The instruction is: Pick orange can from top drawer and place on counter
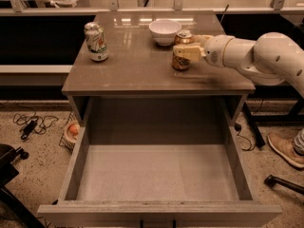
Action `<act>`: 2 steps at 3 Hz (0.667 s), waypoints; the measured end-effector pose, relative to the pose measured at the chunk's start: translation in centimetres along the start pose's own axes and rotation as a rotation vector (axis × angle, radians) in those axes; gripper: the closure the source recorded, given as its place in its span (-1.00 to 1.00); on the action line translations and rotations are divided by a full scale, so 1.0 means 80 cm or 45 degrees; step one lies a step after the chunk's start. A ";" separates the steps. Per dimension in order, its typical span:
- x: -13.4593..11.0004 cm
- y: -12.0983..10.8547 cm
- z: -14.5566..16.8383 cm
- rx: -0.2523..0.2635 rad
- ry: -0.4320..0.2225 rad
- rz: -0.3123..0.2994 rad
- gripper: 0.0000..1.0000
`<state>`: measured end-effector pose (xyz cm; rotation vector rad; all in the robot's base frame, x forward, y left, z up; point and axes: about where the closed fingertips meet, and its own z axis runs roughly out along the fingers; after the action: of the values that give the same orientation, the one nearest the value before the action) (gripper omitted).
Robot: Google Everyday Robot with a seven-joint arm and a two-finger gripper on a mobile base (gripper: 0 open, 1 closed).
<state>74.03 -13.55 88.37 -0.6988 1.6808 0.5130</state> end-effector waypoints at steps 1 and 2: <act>0.000 0.003 0.003 -0.006 0.000 0.000 -0.71; 0.000 0.005 0.006 -0.011 0.000 0.000 -1.00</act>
Offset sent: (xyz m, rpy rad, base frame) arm 0.0003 0.0031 -0.0005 0.0008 0.0008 0.0044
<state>74.08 -12.95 88.28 -0.7050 1.6794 0.5208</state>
